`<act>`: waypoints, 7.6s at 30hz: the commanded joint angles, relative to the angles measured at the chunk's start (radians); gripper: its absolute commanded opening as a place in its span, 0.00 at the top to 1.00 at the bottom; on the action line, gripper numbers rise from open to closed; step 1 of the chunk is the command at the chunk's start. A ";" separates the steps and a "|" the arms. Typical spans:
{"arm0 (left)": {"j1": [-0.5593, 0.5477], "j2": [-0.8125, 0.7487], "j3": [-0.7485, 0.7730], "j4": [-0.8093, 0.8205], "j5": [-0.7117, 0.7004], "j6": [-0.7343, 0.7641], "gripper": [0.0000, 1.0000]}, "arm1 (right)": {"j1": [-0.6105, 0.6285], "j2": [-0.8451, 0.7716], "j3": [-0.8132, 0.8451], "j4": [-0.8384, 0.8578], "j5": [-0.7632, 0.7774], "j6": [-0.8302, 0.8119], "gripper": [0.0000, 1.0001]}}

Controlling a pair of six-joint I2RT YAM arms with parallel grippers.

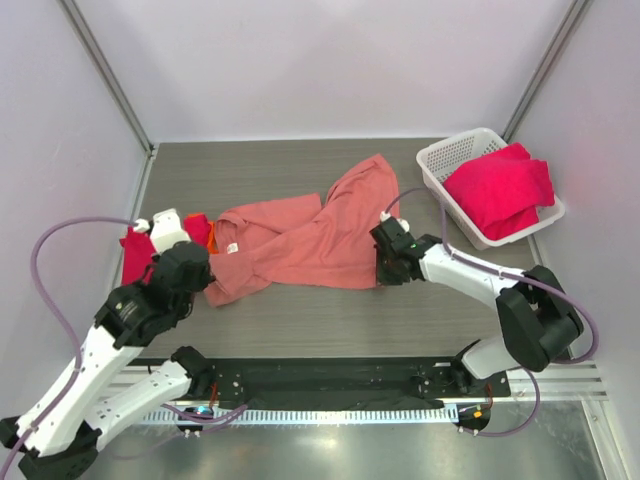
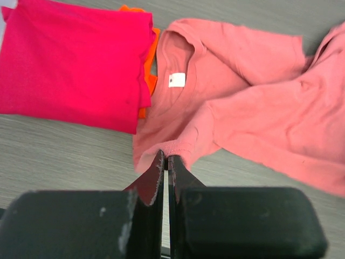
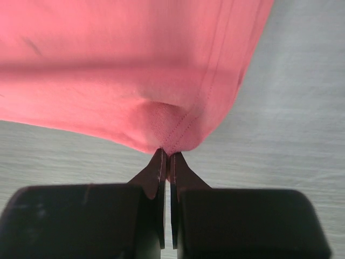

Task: Fold and stack the t-shirts

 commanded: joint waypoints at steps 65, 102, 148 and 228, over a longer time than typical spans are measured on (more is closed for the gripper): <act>0.214 0.817 1.267 0.884 0.146 0.709 1.00 | -0.515 0.224 1.408 0.000 -0.388 0.129 0.99; 0.137 0.076 -0.350 0.613 0.563 -0.004 1.00 | -0.770 -0.602 -0.241 0.103 -0.259 0.069 0.99; 0.097 0.354 0.348 -0.315 0.187 0.015 1.00 | -0.569 -0.236 -0.039 0.140 -0.195 -0.035 0.99; 0.361 1.589 1.319 -0.429 0.147 0.384 1.00 | -0.549 0.224 0.328 0.263 -0.011 0.134 0.99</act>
